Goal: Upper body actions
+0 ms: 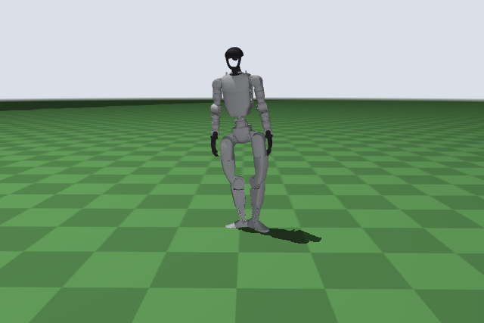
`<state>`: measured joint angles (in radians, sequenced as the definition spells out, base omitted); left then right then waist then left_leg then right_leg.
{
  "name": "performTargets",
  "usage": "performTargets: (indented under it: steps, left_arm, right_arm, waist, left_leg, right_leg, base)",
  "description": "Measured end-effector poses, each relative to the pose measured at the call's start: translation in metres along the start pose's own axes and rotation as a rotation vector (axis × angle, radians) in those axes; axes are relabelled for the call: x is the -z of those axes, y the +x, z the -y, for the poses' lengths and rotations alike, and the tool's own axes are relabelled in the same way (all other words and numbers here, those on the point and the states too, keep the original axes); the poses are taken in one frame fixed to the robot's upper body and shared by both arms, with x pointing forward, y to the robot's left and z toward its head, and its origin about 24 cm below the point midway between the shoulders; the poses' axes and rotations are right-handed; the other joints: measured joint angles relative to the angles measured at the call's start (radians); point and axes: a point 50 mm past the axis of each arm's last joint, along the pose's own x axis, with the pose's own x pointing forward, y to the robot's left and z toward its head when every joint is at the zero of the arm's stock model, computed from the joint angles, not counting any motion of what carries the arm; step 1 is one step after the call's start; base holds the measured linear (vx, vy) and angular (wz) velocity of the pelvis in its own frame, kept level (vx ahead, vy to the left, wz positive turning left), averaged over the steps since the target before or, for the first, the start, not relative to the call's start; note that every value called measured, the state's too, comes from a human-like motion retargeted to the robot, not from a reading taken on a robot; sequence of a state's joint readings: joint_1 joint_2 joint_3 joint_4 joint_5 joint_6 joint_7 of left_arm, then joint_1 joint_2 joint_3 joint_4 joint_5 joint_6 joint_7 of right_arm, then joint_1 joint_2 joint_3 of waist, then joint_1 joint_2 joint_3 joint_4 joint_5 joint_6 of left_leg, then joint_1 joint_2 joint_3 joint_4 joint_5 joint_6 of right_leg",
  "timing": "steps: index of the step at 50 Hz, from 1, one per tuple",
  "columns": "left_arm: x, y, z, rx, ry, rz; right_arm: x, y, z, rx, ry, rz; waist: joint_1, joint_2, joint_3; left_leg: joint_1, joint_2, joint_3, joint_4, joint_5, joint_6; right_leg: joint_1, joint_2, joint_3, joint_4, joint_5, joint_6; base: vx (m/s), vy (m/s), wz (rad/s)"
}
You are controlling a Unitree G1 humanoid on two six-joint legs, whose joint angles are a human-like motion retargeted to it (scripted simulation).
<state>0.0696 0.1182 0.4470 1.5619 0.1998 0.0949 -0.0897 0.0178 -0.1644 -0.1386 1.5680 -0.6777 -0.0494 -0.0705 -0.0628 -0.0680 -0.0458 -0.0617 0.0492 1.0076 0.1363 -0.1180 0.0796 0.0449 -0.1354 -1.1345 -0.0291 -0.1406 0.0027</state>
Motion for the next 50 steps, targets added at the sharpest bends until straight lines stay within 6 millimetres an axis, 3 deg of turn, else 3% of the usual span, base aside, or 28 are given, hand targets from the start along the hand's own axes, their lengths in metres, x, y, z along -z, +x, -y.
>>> performTargets:
  steps: [2, 4, 7, 8, 10, 13, 18, 20, 22, 23, 25, 27, 30, 35, 36, 37, 38, 39, 40, 42, 50]
  left_arm:
    - [0.006, 0.000, 0.000, -0.001, -0.022, -0.017]
    - [0.012, 0.001, 0.001, 0.001, -0.046, -0.030]
    - [0.025, 0.001, 0.005, 0.023, -0.088, -0.056]
    - [0.029, 0.002, 0.006, 0.031, -0.098, -0.067]
    - [0.031, 0.001, 0.006, 0.033, -0.113, -0.073]
    - [0.021, 0.001, 0.004, 0.024, -0.097, -0.042]
    - [0.003, 0.001, 0.005, 0.035, -0.058, 0.018]
    - [-0.004, 0.000, 0.005, 0.036, -0.043, 0.031]
    - [-0.012, 0.000, 0.005, 0.029, -0.038, 0.052]
    - [-0.017, -0.001, 0.005, 0.028, -0.037, 0.068]
    - [-0.028, -0.002, 0.004, 0.029, -0.024, 0.095]
    - [-0.034, -0.003, 0.003, 0.027, -0.005, 0.111]
    - [-0.041, -0.005, 0.002, 0.020, 0.018, 0.125]
    - [-0.042, -0.004, 0.007, 0.036, 0.037, 0.136]
    - [-0.041, -0.004, 0.008, 0.037, 0.045, 0.133]
    - [-0.040, -0.004, 0.008, 0.038, 0.052, 0.129]
    - [-0.039, -0.004, 0.007, 0.038, 0.060, 0.122]
    - [-0.036, -0.003, 0.007, 0.036, 0.073, 0.108]
    - [-0.032, -0.003, 0.008, 0.033, 0.088, 0.093]
    - [-0.026, -0.002, 0.009, 0.009, 0.103, 0.070]
    - [-0.023, -0.002, 0.002, -0.057, 0.193, 0.066]
  right_arm:
    - [0.000, 0.000, -0.001, -0.001, 0.010, -0.001]
    - [-0.002, 0.000, 0.000, 0.000, 0.015, 0.007]
    - [-0.005, 0.000, 0.002, -0.001, 0.001, 0.017]
    - [-0.006, 0.000, 0.001, -0.002, -0.001, 0.017]
    - [-0.012, 0.000, 0.000, -0.004, 0.008, 0.034]
    - [-0.022, 0.000, 0.000, -0.006, 0.026, 0.086]
    - [-0.025, 0.000, 0.003, 0.023, -0.035, 0.096]
    - [-0.025, 0.000, 0.003, 0.034, -0.048, 0.098]
    - [-0.027, 0.000, 0.004, 0.040, -0.049, 0.106]
    - [-0.029, 0.000, 0.004, 0.043, -0.046, 0.112]
    - [-0.033, 0.000, 0.004, 0.052, -0.030, 0.123]
    - [-0.035, 0.000, 0.002, 0.059, -0.002, 0.134]
    - [-0.037, -0.001, -0.002, 0.046, 0.034, 0.151]
    - [-0.033, -0.001, -0.003, 0.054, 0.003, 0.149]
    - [-0.031, -0.001, -0.003, 0.054, -0.002, 0.144]
    - [-0.029, -0.001, -0.004, 0.052, -0.007, 0.139]
    - [-0.027, -0.001, -0.005, 0.046, -0.011, 0.131]
    - [-0.024, -0.001, -0.007, 0.038, -0.012, 0.118]
    - [-0.020, -0.001, -0.009, 0.029, -0.012, 0.101]
    - [-0.013, 0.000, -0.009, 0.029, -0.028, 0.070]
    - [-0.007, -0.001, -0.011, 0.049, -0.138, 0.020]
  waist:
    - [0.026, 0.007, -0.008]
    - [0.061, 0.033, -0.011]
    - [0.096, 0.047, -0.027]
    - [0.089, 0.047, -0.038]
    - [0.070, 0.044, -0.055]
    - [0.076, 0.041, -0.049]
    - [0.093, 0.075, -0.021]
    - [0.064, 0.121, -0.022]
    - [0.060, 0.136, -0.026]
    - [0.092, 0.118, -0.028]
    - [0.143, 0.064, -0.023]
    - [0.133, 0.050, -0.012]
    - [-0.031, 0.086, 0.017]
    - [-0.066, 0.039, 0.035]
    - [-0.071, 0.033, 0.042]
    - [-0.072, 0.026, 0.046]
    - [-0.066, 0.017, 0.045]
    - [-0.057, 0.016, 0.038]
    - [-0.045, 0.019, 0.029]
    - [-0.043, 0.030, 0.016]
    - [-0.082, 0.045, 0.016]
  left_leg:
    - [0.009, -0.006, -0.083, -0.022, 0.043, -0.006]
    - [0.027, -0.011, -0.144, -0.074, 0.069, -0.065]
    - [0.021, -0.055, -0.234, -0.140, 0.084, -0.046]
    - [0.019, -0.046, -0.189, -0.138, 0.092, -0.056]
    - [-0.010, -0.060, -0.285, -0.126, 0.082, -0.050]
    - [-0.035, -0.063, -0.347, -0.092, 0.057, -0.037]
    - [-0.020, -0.033, -0.416, -0.080, 0.048, -0.029]
    - [-0.023, 0.008, -0.454, -0.077, 0.051, -0.029]
    - [-0.030, 0.026, -0.461, -0.076, 0.051, -0.027]
    - [-0.030, 0.018, -0.422, -0.079, 0.050, -0.025]
    - [-0.027, -0.022, -0.360, -0.094, 0.054, -0.020]
    - [-0.024, -0.031, -0.376, -0.097, 0.061, -0.017]
    - [-0.031, -0.031, -0.576, -0.085, 0.082, -0.003]
    - [0.000, -0.100, -0.644, -0.096, 0.088, 0.008]
    - [0.016, -0.110, -0.659, -0.104, 0.091, 0.009]
    - [0.029, -0.120, -0.671, -0.112, 0.094, 0.009]
    - [0.040, -0.131, -0.676, -0.122, 0.096, 0.007]
    - [0.043, -0.135, -0.681, -0.127, 0.099, 0.005]
    - [0.041, -0.135, -0.688, -0.129, 0.101, 0.004]
    - [0.029, -0.132, -0.717, -0.126, 0.105, 0.001]
    - [0.027, -0.118, -0.793, -0.113, 0.108, -0.017]
  right_leg:
    - [0.015, 0.006, -0.047, 0.015, -0.008, 0.016]
    - [0.028, 0.026, -0.063, 0.041, -0.020, 0.030]
    - [0.045, 0.025, -0.065, 0.067, -0.026, 0.047]
    - [0.048, 0.022, -0.083, 0.067, -0.023, 0.053]
    - [0.054, 0.022, -0.123, 0.063, -0.013, 0.065]
    - [0.075, 0.014, -0.181, 0.077, 0.007, 0.080]
    - [0.116, -0.007, -0.129, 0.192, 0.120, -0.005]
    - [0.094, -0.032, -0.053, 0.311, 0.169, -0.074]
    - [0.012, -0.098, 0.123, 0.490, 0.170, -0.104]
    - [-0.053, -0.151, 0.247, 0.589, 0.149, -0.078]
    - [-0.202, -0.162, 0.600, 0.713, 0.096, 0.009]
    - [-0.236, -0.057, 0.785, 0.679, 0.057, 0.057]
    - [-0.204, 0.028, 0.701, 0.540, 0.037, 0.048]
    - [-0.196, 0.083, 0.802, 0.253, 0.006, 0.052]
    - [-0.194, 0.093, 0.805, 0.201, 0.070, -0.002]
    - [-0.190, 0.114, 0.866, 0.164, 0.096, -0.027]
    - [-0.185, 0.157, 1.041, 0.159, 0.050, 0.003]
    - [-0.172, 0.133, 0.922, 0.163, 0.034, 0.007]
    - [-0.157, 0.076, 0.658, 0.171, 0.033, -0.002]
    - [-0.144, 0.080, 0.742, 0.144, 0.034, 0.024]
    - [-0.109, 0.092, 0.688, 0.117, 0.015, 0.024]
  base:
    - [0.10, 0.12, 1.16]
    - [0.14, 0.22, 0.64]
    - [0.21, 0.25, 0.42]
    - [0.17, 0.11, 0.89]
    - [0.12, 0.10, 1.15]
    - [0.10, 0.16, 0.86]
    - [0.13, 0.12, 0.60]
    - [0.15, 0.14, 1.09]
    - [0.11, 0.04, 0.24]
    - [0.07, 0.00, -0.77]
    - [0.07, 0.00, -0.78]
    - [0.05, -0.07, 0.86]
    - [0.11, -0.07, 2.79]
    - [0.12, -0.08, 1.03]
    - [0.14, -0.07, 0.81]
    - [0.13, -0.05, 0.59]
    - [0.16, -0.06, 0.41]
    - [0.18, -0.08, 0.31]
    - [0.17, -0.09, 0.50]
    - [0.09, -0.08, 0.57]
    - [0.02, -0.11, 0.49]
